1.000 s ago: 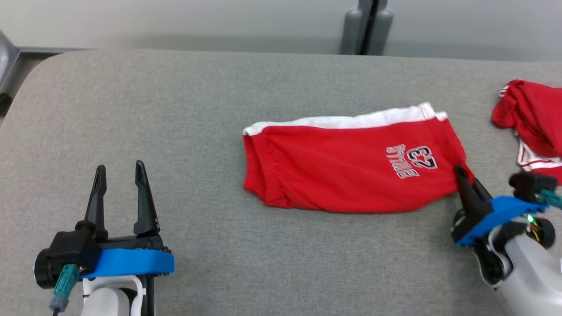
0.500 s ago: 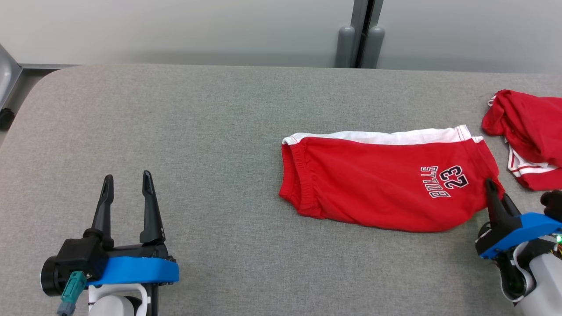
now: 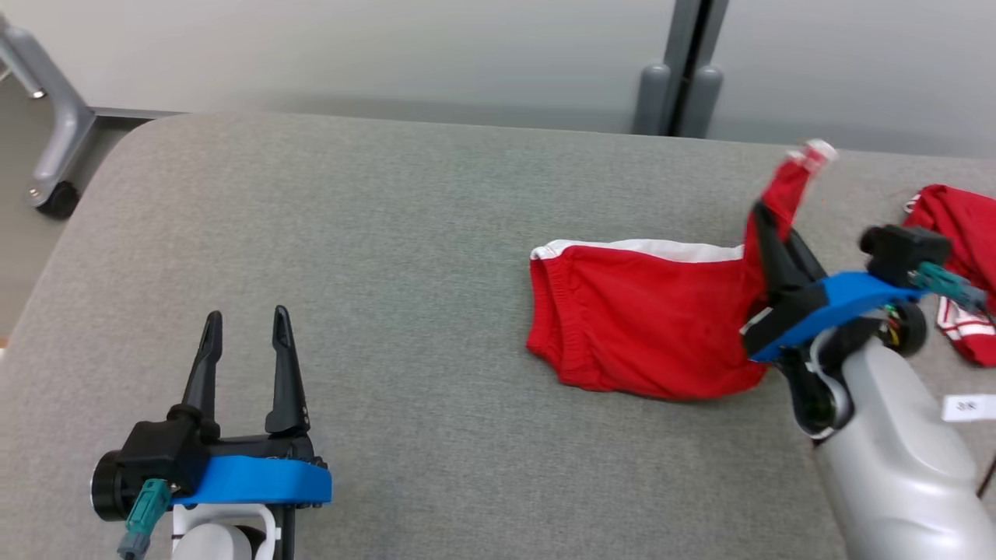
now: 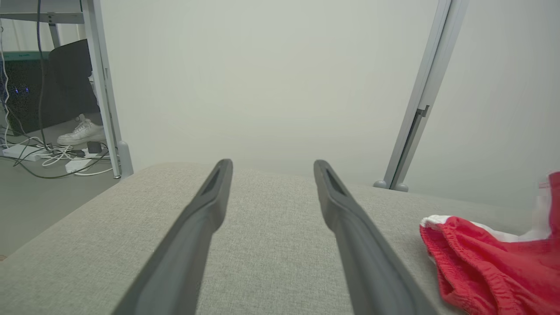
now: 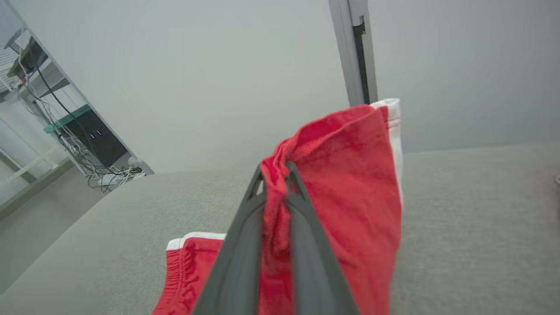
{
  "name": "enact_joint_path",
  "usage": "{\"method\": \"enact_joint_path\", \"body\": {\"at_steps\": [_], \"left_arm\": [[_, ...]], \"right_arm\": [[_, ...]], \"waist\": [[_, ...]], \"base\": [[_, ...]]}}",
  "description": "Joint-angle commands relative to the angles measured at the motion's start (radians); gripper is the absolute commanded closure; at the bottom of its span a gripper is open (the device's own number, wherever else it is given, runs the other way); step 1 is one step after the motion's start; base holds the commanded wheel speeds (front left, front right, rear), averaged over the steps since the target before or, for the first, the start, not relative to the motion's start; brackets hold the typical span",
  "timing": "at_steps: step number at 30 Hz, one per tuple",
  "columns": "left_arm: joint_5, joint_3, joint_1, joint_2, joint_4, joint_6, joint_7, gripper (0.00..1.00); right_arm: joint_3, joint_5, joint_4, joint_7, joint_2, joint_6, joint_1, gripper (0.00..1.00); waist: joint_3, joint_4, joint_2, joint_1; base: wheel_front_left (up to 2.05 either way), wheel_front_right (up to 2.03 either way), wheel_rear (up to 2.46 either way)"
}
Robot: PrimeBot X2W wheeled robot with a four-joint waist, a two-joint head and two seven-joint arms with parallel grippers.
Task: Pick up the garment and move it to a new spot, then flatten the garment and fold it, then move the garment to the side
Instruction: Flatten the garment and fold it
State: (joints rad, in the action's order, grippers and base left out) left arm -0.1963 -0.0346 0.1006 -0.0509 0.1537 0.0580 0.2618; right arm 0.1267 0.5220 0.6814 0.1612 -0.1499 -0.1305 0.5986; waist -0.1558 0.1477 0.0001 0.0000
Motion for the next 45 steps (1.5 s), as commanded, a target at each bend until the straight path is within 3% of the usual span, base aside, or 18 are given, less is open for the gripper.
{"method": "enact_joint_path", "body": {"at_steps": [1, 11, 25, 26, 27, 28, 38, 45], "left_arm": [[-0.006, 0.001, 0.009, 0.001, 0.001, -0.003, 0.004, 0.00], [-0.024, -0.025, -0.010, 0.001, 0.007, -0.015, 0.004, 0.00], [-0.033, -0.029, -0.010, 0.001, 0.003, -0.020, 0.004, 0.00], [-0.033, -0.030, -0.008, 0.001, 0.004, -0.020, 0.004, 0.00], [-0.032, -0.031, -0.006, 0.001, 0.005, -0.021, 0.004, 0.00], [-0.031, -0.032, -0.004, 0.001, 0.005, -0.021, 0.004, 0.00], [-0.015, -0.019, -0.002, 0.001, 0.017, -0.016, 0.004, 0.00], [0.007, -0.006, 0.000, 0.000, 0.024, -0.017, 0.004, 0.00]], "right_arm": [[0.010, -0.013, -0.004, -0.006, 0.012, -0.001, 0.013, 1.00], [0.172, -0.057, 0.015, -0.034, 0.077, -0.001, 0.004, 1.00], [0.359, -0.034, -0.007, -0.020, 0.073, -0.001, -0.114, 1.00], [0.367, -0.033, -0.008, -0.017, 0.075, -0.001, -0.117, 0.78], [0.376, -0.028, -0.009, -0.015, 0.076, -0.001, -0.117, 0.08], [0.380, -0.025, -0.009, -0.011, 0.077, -0.001, -0.116, 0.00], [0.360, -0.045, -0.055, 0.065, 0.053, -0.001, -0.118, 0.00], [0.213, -0.139, -0.183, 0.095, 0.003, -0.001, -0.173, 0.00]], "waist": [[-0.003, 0.011, -0.0001, 0.0000], [0.007, 0.075, -0.0001, 0.0000], [-0.005, 0.090, -0.0001, 0.0000], [-0.006, 0.088, -0.0001, 0.0000], [-0.008, 0.085, -0.0001, 0.0000], [-0.009, 0.083, -0.0001, 0.0000], [0.007, 0.020, -0.0001, 0.0000], [0.035, -0.067, -0.0001, 0.0000]], "base": [[0.00, 0.00, 0.00], [0.00, 0.00, 0.00], [0.00, 0.00, 0.00], [0.00, 0.00, 0.00], [0.00, 0.00, 0.00], [0.00, 0.00, 0.00], [0.00, 0.00, 0.00], [0.00, 0.00, 0.00]]}}
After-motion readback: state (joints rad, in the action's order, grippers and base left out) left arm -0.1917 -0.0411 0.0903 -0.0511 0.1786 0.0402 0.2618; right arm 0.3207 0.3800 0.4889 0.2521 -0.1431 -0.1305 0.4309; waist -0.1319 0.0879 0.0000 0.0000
